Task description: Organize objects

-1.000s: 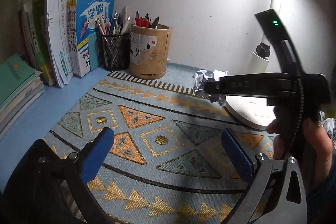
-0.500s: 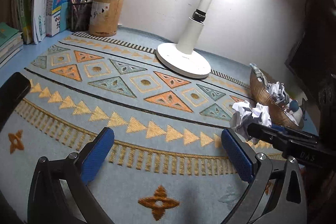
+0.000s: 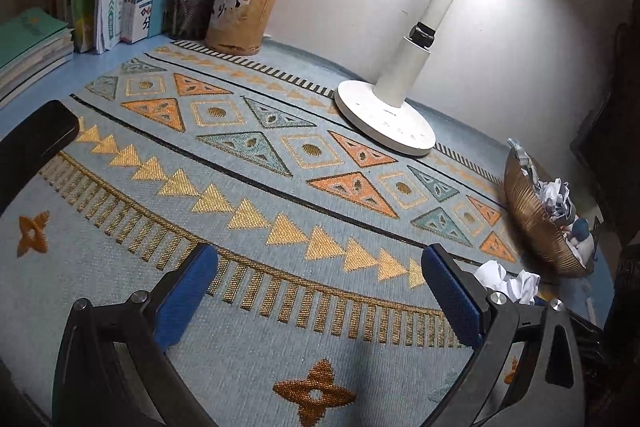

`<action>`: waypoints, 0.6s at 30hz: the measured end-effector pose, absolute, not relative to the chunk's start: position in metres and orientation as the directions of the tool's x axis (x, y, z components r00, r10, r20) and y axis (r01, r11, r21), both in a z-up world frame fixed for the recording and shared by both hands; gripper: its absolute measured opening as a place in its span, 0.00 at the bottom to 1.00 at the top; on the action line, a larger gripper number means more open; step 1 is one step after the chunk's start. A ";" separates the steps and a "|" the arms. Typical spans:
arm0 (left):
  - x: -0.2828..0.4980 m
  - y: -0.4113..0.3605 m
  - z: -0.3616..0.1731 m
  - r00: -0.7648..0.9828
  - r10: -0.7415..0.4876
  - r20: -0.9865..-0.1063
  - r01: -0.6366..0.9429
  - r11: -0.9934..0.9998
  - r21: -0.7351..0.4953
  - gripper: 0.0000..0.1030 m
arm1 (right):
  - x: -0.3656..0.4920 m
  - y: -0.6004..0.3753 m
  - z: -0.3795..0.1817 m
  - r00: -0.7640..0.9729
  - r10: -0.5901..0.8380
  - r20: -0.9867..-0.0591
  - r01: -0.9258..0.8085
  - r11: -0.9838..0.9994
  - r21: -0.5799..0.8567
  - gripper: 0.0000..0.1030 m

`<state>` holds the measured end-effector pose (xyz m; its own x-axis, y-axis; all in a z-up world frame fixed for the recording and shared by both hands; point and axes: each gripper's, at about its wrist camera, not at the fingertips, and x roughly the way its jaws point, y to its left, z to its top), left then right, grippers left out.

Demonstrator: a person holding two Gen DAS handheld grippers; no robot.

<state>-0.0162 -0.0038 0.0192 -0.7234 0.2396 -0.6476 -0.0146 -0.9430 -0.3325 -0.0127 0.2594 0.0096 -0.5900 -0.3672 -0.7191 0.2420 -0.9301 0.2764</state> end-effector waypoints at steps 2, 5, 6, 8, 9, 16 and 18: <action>-0.015 0.002 0.020 -0.729 0.224 -0.647 -0.026 -0.953 -0.301 0.99 | -0.012 0.256 0.010 -0.589 -0.369 -0.719 0.253 -0.929 0.270 0.73; -0.013 0.011 0.021 -0.730 0.204 -0.652 -0.041 -0.966 -0.255 0.99 | -0.010 0.249 0.010 -0.592 -0.361 -0.720 0.273 -0.931 0.242 0.73; -0.013 0.012 0.021 -0.729 0.202 -0.654 -0.046 -0.968 -0.248 0.99 | -0.008 0.246 0.010 -0.598 -0.350 -0.721 0.279 -0.934 0.222 0.73; -0.014 0.013 0.021 -0.727 0.201 -0.657 -0.047 -0.968 -0.245 0.99 | -0.005 0.239 0.011 -0.609 -0.328 -0.722 0.292 -0.939 0.181 0.73; -0.014 0.012 0.021 -0.726 0.202 -0.657 -0.044 -0.968 -0.249 0.99 | -0.005 0.235 0.011 -0.614 -0.319 -0.722 0.300 -0.940 0.161 0.73; -0.014 0.007 0.019 -0.724 0.211 -0.656 -0.033 -0.961 -0.273 0.99 | -0.002 0.216 0.007 -0.637 -0.253 -0.728 0.332 -0.943 0.038 0.50; -0.014 0.008 0.019 -0.724 0.210 -0.657 -0.035 -0.963 -0.269 0.99 | 0.000 0.214 0.008 -0.647 -0.248 -0.721 0.336 -0.942 0.023 0.46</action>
